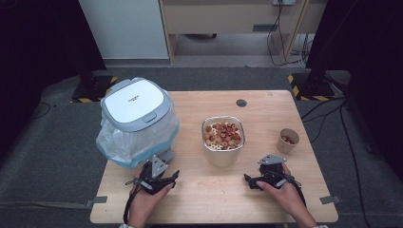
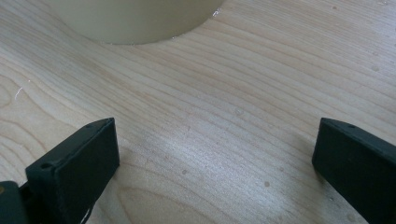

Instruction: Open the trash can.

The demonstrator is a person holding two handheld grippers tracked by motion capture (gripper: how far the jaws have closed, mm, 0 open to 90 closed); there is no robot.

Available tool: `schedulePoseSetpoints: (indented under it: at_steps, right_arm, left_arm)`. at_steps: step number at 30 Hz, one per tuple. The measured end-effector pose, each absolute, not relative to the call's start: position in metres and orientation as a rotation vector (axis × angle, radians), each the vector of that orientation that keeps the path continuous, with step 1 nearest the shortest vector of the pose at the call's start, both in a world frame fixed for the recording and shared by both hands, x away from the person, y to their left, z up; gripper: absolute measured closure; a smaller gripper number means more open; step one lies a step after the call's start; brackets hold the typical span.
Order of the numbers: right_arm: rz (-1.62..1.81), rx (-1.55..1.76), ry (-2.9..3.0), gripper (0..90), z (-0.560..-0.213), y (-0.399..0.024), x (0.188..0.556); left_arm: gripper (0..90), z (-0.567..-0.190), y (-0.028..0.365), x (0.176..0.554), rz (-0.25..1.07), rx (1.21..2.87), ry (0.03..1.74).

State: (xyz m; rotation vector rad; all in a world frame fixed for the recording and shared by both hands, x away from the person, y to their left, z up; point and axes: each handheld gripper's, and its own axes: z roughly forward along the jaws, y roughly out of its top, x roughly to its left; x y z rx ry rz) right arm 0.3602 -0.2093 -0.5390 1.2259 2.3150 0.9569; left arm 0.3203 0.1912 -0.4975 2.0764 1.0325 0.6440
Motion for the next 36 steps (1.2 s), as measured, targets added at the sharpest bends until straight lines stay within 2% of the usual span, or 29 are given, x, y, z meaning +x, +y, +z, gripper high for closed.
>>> schedulePoseSetpoints:
  at_steps: [12,17,30,36]
  right_arm:
    - [0.945,1.236,2.319,2.2,-0.538,-0.219,0.359]
    - [0.945,1.237,2.317,2.1,-0.538,-0.219,0.359]
    - [0.956,1.238,2.309,2.1,-0.539,-0.219,0.358]
    - [0.959,1.233,2.305,2.1,-0.539,-0.22,0.358]
  left_arm:
    - [73.7,-0.493,0.198,0.328,0.727,2.086,1.027]
    - [83.6,-0.498,0.204,0.337,0.756,2.093,1.062]
    - [87.4,-0.509,0.203,0.349,0.854,2.138,1.045]
    - [89.0,-0.514,0.205,0.35,0.814,2.122,1.059]
